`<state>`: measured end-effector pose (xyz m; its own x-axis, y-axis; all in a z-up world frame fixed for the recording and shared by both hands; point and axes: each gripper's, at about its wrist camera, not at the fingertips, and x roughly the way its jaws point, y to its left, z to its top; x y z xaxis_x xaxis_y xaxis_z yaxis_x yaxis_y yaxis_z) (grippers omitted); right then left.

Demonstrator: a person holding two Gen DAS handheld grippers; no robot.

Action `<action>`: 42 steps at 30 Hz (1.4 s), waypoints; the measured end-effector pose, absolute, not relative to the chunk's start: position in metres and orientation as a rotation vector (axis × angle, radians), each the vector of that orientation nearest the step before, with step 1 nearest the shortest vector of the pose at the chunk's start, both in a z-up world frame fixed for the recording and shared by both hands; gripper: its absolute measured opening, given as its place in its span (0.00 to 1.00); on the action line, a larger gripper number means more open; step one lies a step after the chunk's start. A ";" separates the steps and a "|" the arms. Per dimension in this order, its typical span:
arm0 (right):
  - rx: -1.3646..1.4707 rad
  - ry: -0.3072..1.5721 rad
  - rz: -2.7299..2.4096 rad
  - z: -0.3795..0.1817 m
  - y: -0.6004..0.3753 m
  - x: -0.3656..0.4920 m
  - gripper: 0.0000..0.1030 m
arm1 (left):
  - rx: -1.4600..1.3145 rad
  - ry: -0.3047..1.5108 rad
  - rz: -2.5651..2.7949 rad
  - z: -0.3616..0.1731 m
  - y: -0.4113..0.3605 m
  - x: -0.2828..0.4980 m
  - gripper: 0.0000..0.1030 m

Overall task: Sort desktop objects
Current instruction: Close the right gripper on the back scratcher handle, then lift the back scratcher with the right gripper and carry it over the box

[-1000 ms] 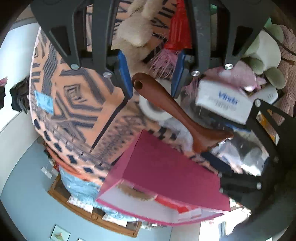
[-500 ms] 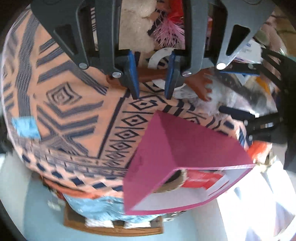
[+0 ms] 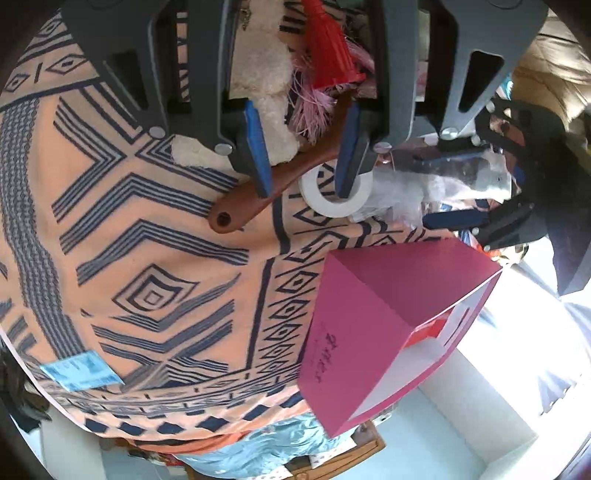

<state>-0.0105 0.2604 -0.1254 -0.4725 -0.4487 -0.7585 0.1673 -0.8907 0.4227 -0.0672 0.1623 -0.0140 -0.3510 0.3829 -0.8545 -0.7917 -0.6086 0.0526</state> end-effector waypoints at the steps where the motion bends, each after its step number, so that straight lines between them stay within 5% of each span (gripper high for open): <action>1: 1.369 -0.410 -2.384 -0.126 0.261 -0.012 0.37 | -1.104 0.604 2.006 -0.015 0.165 -0.067 0.53; 21: 1.493 -0.330 -2.398 -0.146 0.239 -0.047 0.51 | -1.165 0.472 1.968 -0.031 0.167 -0.073 0.51; 25: 1.473 -0.257 -2.440 -0.146 0.233 -0.044 0.32 | -1.180 0.445 1.971 -0.033 0.166 -0.076 0.51; 32: 1.470 -0.363 -2.385 -0.150 0.236 -0.050 0.32 | -1.189 0.431 1.982 -0.034 0.163 -0.077 0.51; 42: 1.275 -0.417 -2.378 -0.125 0.234 -0.031 0.19 | -1.217 0.293 1.980 -0.031 0.148 -0.088 0.51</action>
<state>-0.0314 0.2336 -0.1253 -0.4985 -0.4853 -0.7183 0.2122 -0.8717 0.4417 -0.0885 0.1484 -0.0308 -0.2395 0.4951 -0.8352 -0.7158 -0.6712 -0.1926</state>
